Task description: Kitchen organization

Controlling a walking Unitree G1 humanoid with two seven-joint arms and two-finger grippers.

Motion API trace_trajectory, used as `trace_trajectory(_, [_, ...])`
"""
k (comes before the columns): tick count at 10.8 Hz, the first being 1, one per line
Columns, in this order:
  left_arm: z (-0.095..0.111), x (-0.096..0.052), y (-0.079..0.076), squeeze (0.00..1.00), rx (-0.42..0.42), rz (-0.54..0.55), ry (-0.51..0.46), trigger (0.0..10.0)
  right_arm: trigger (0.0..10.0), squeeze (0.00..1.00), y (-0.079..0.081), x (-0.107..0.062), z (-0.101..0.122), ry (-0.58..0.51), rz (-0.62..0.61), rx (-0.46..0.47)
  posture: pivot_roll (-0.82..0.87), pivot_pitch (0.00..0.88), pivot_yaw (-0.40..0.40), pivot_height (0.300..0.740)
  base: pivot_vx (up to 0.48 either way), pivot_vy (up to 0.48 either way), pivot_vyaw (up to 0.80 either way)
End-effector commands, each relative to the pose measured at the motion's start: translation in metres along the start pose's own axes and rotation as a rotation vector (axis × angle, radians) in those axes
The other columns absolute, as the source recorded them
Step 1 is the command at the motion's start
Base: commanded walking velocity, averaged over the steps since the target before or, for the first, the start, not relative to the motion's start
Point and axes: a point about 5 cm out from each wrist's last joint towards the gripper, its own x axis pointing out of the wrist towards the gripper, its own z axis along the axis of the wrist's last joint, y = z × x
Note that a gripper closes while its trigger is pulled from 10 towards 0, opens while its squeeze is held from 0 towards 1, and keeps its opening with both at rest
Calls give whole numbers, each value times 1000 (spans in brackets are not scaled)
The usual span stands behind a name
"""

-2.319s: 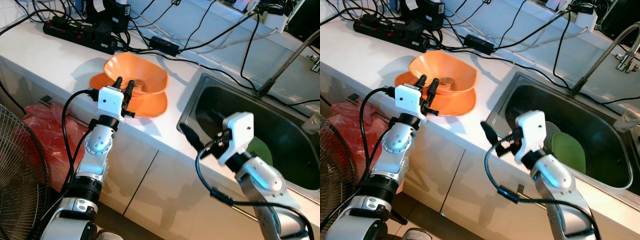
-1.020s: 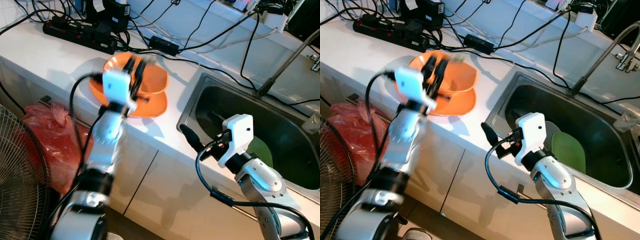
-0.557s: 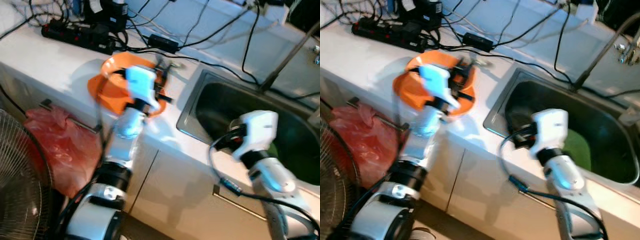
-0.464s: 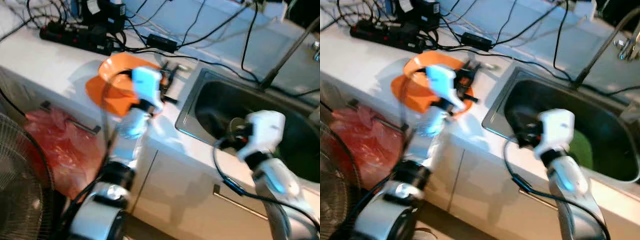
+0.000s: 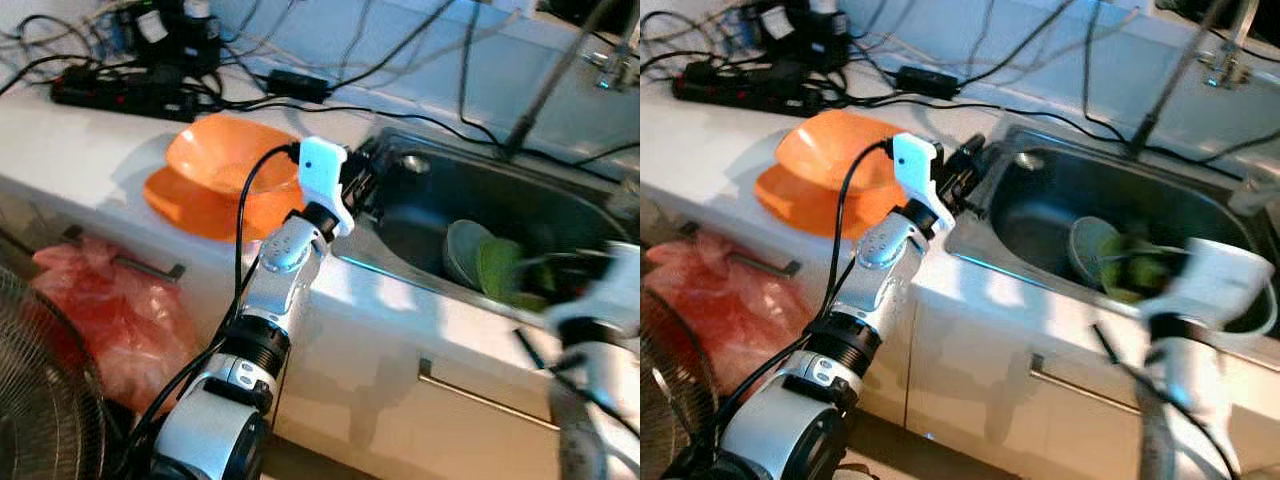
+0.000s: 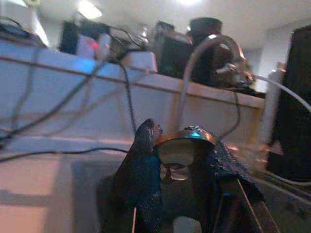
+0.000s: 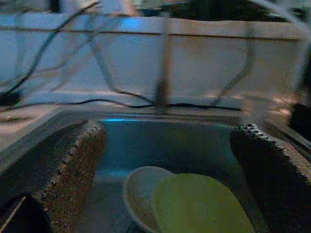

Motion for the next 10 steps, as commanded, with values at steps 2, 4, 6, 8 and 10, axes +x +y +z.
trace_trajectory(2, [8, 27, -46, 0, -147, -131, -52, 0, 10000, 0, -11, 0, -6, 22, -80, 99, 124, 0, -115, 740, 0, 0, 0])
trace_trajectory(4, [4, 31, -47, 0, -292, -112, -22, 0, 10000, 82, 1, 3, -21, 114, -51, 246, 136, 0, -129, 740, 0, 0, 0])
trace_trajectory(6, [8, 35, -53, 0, -339, -141, -32, 0, 10000, 1000, 26, 8, -22, 160, 48, 455, 140, 0, -137, 740, 0, 0, 0])
trace_trajectory(8, [10, 34, -50, 0, -360, -144, -23, 0, 10000, 1000, 45, 14, -13, 181, 144, 652, 143, 0, -140, 740, 0, 0, 0])
trace_trajectory(10, [11, 34, -44, 0, -371, -116, -19, 0, 10000, 1000, 51, 17, -15, 218, 160, 773, 153, 0, -145, 740, 0, 0, 0])
